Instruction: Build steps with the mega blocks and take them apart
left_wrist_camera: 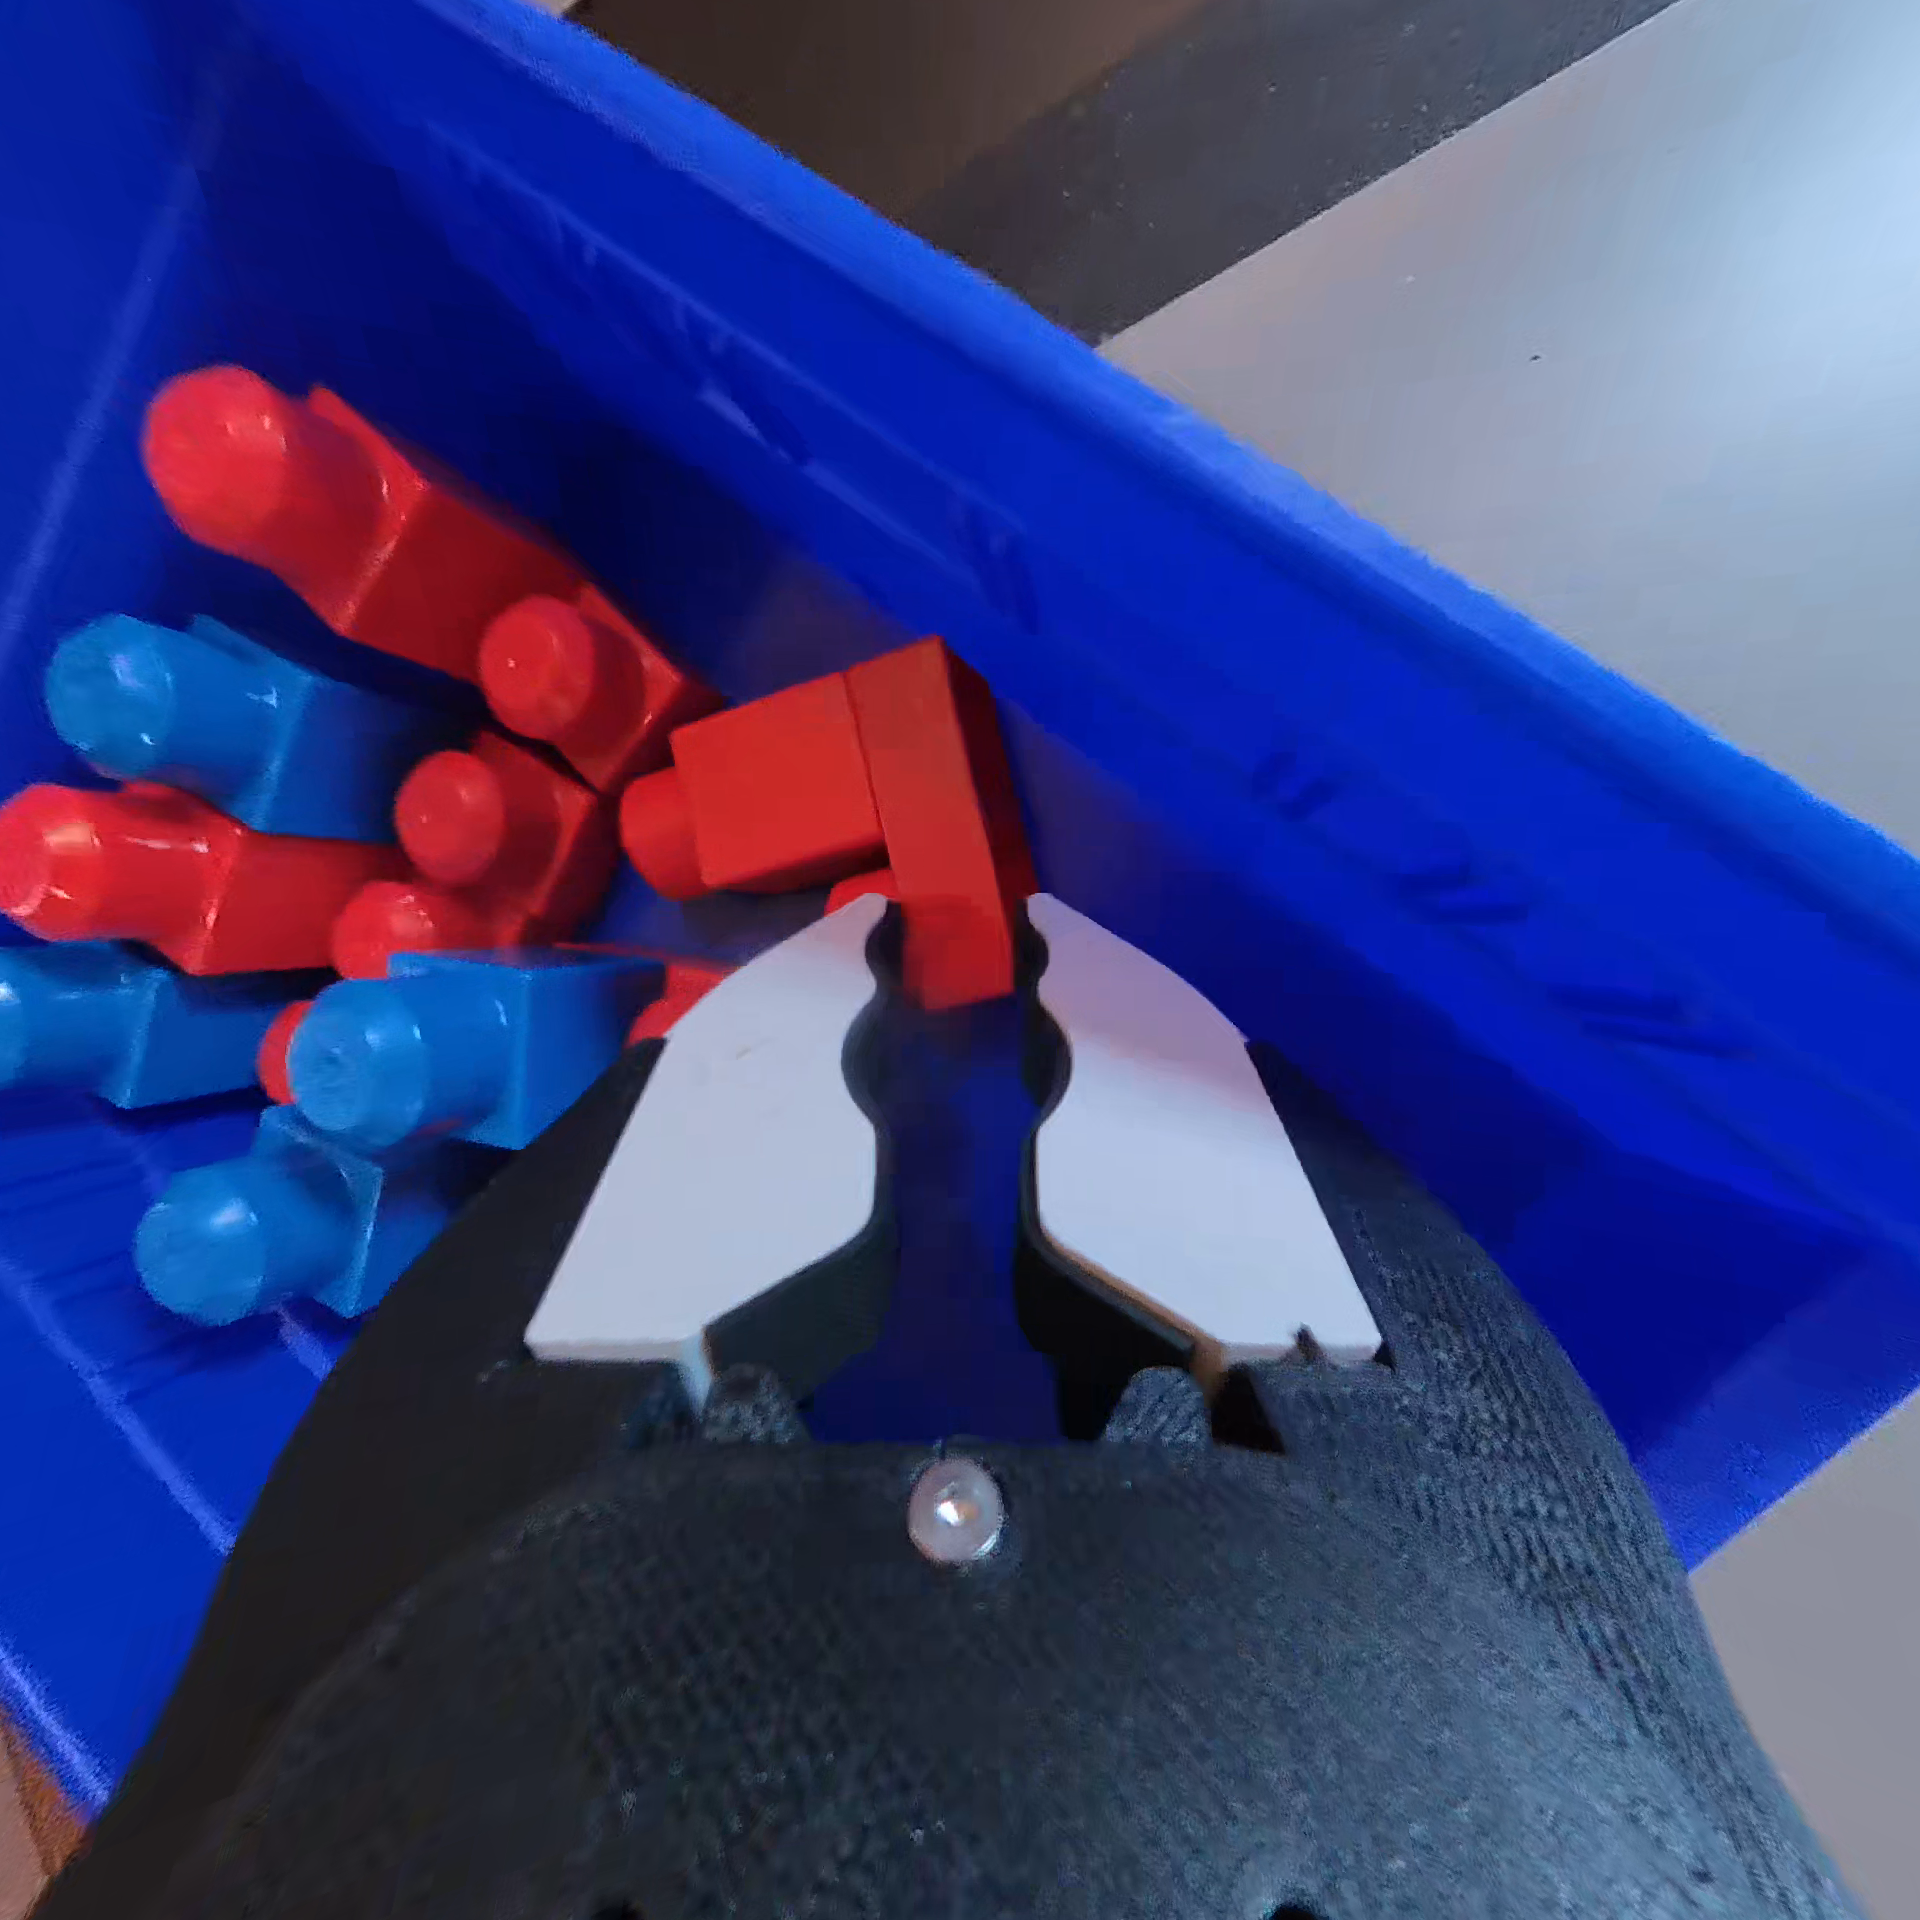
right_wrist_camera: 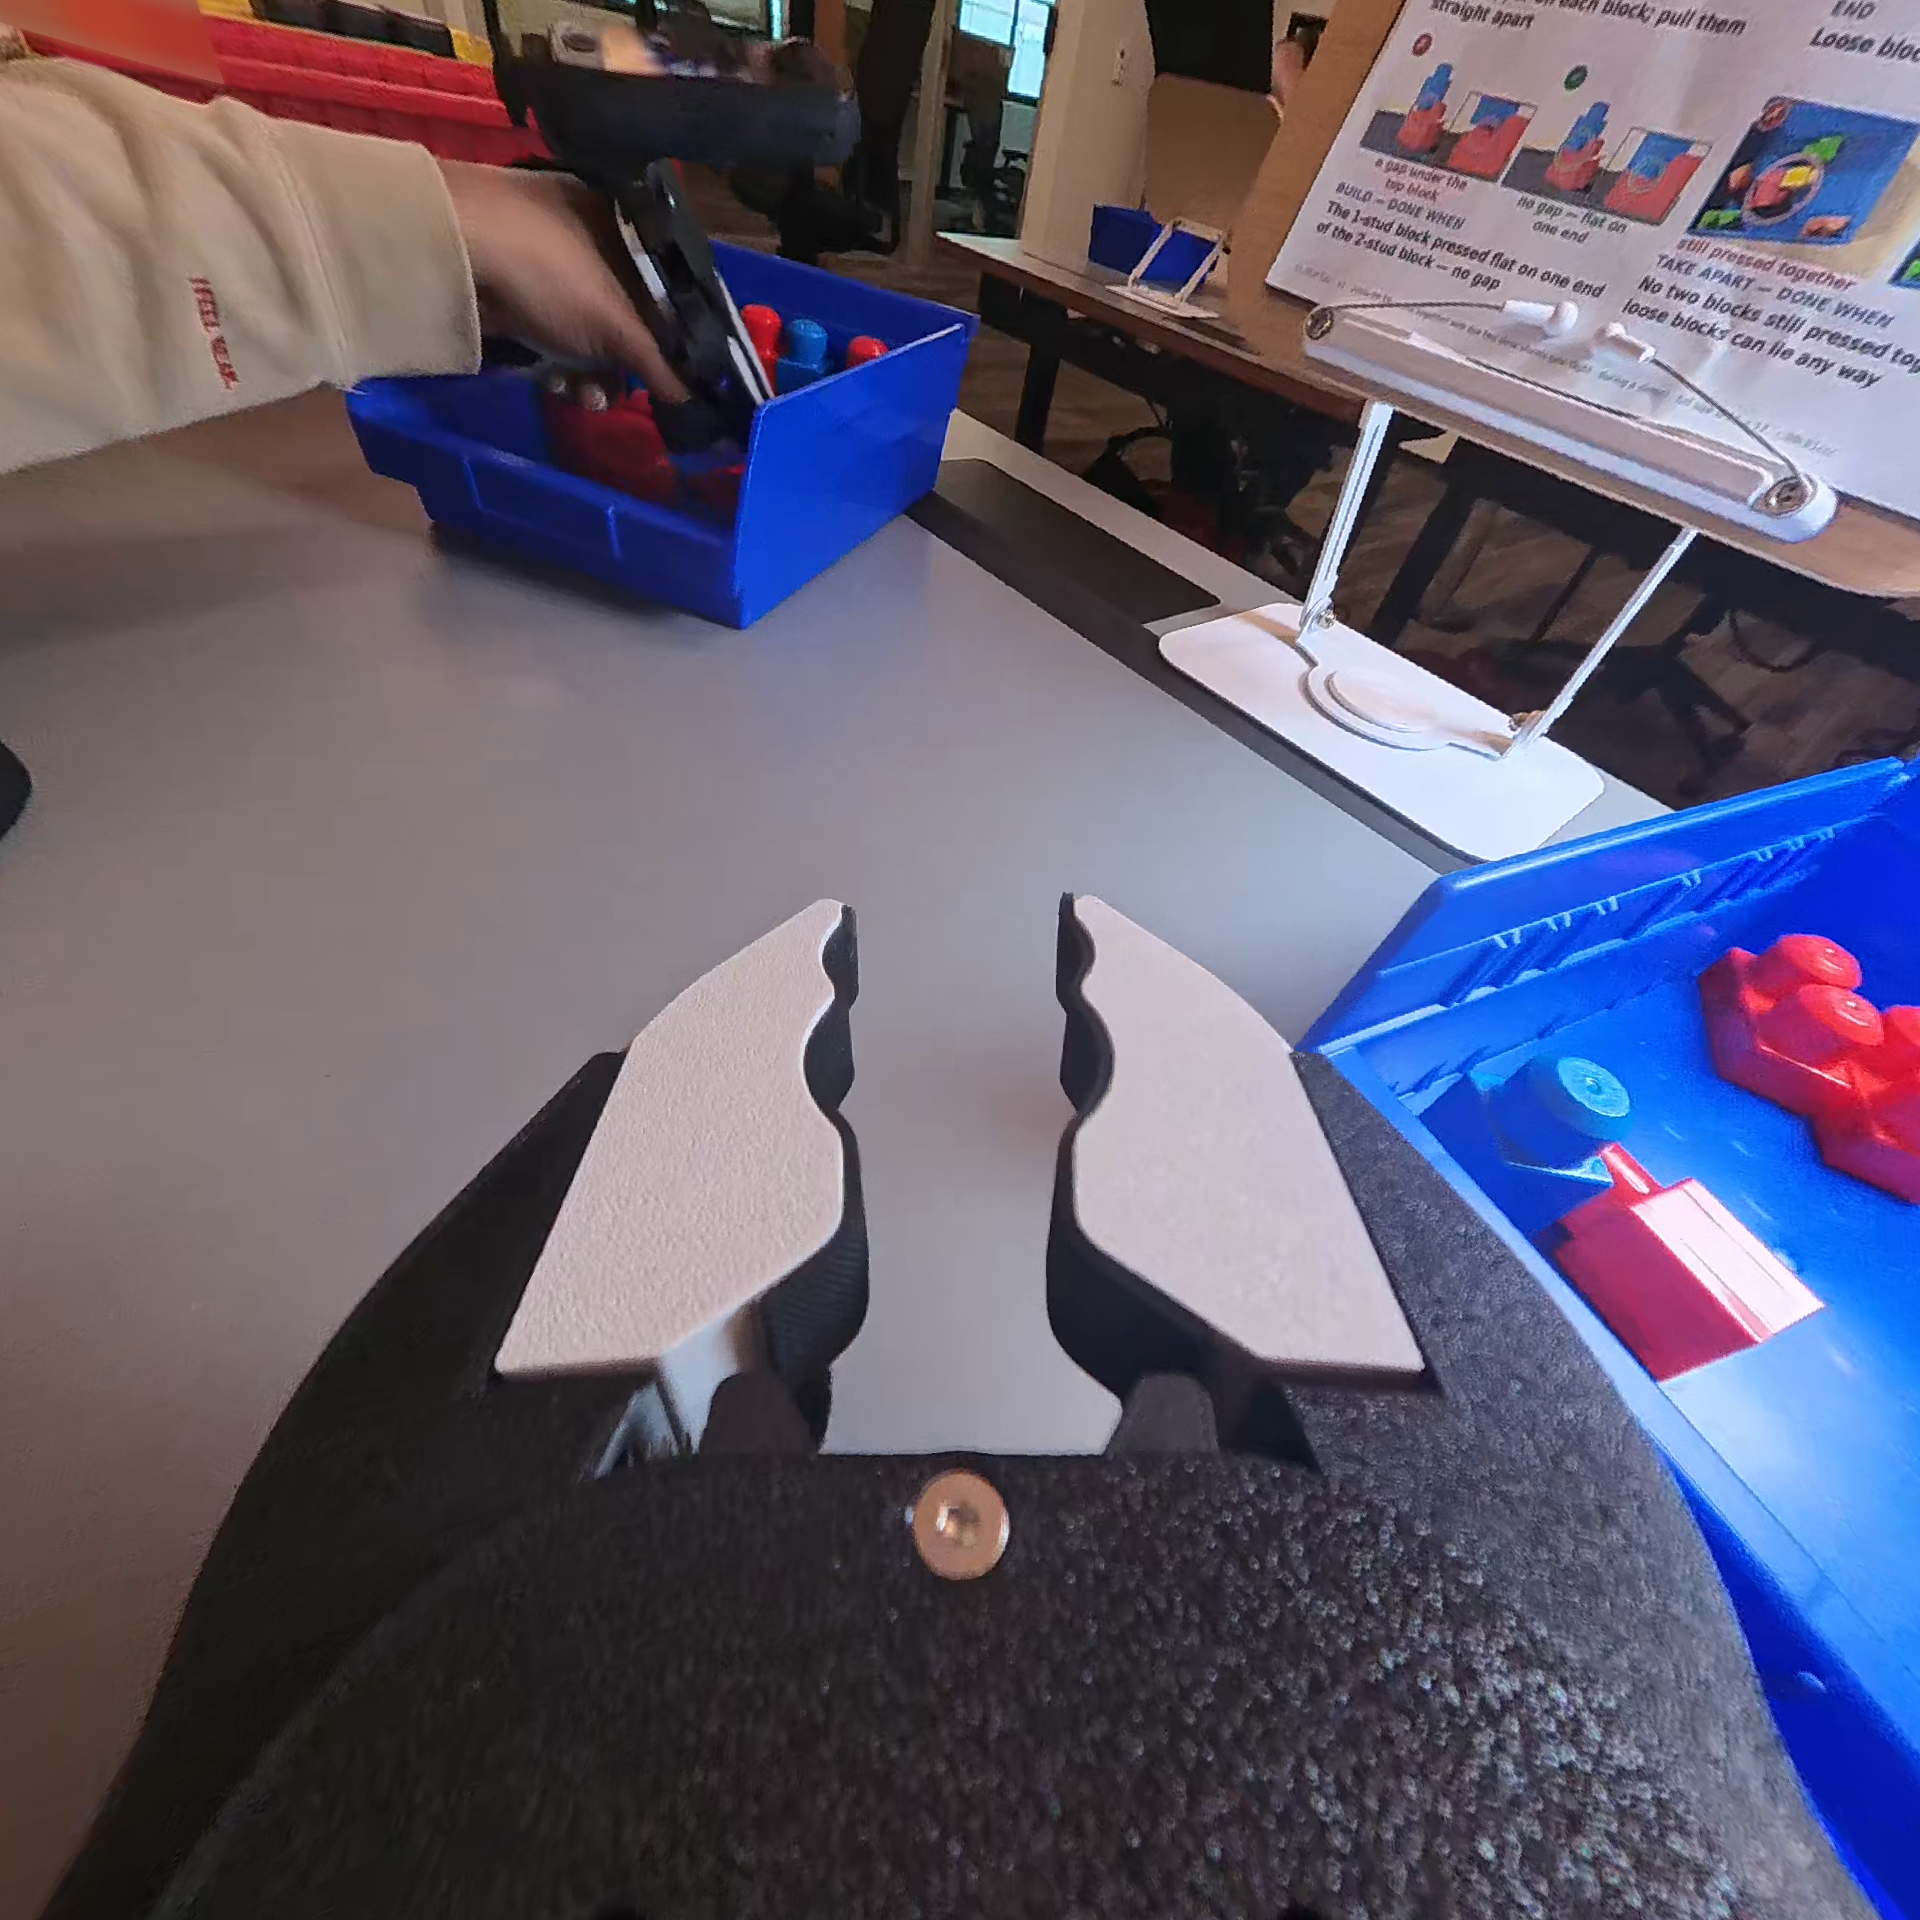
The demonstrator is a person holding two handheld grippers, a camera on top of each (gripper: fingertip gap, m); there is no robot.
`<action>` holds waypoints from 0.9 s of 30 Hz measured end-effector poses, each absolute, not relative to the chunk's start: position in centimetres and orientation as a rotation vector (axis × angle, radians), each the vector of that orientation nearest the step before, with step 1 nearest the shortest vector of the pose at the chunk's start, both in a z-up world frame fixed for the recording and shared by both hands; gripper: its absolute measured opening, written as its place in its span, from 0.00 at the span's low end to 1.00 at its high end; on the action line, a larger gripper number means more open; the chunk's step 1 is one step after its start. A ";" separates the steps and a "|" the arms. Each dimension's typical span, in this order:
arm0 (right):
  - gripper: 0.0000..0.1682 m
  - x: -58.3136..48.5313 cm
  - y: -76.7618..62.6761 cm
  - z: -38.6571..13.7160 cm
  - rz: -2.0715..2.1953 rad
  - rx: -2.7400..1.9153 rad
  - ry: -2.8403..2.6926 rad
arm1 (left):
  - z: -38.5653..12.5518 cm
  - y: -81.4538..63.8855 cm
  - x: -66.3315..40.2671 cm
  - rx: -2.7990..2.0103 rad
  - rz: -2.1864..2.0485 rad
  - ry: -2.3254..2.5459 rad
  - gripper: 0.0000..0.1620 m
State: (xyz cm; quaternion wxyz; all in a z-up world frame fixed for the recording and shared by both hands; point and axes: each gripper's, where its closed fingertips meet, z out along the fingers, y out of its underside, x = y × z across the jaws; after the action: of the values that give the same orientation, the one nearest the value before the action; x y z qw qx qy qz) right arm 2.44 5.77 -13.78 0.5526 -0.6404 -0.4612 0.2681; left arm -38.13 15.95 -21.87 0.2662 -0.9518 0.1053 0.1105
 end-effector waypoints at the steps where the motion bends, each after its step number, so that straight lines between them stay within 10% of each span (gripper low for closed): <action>1: 0.22 2.4 5.7 -13.9 0.631 -1.514 -1.095 | -21.9 15.8 -38.0 -2.580 0.317 0.309 0.13; 18: 0.22 1.6 5.0 -14.7 0.686 -1.513 -1.105 | -11.8 11.1 -35.4 -2.095 0.588 0.527 0.01; 27: 0.40 -0.7 0.1 -12.8 1.073 -1.357 -1.180 | -4.2 -0.3 -12.9 -1.393 -0.840 0.773 0.01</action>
State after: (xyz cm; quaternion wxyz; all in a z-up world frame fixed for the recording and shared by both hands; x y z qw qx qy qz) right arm -0.67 0.11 -12.78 0.5001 -0.5613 -0.4878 0.4438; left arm -12.92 -0.28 -4.18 0.6213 -0.6060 0.3365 -0.3653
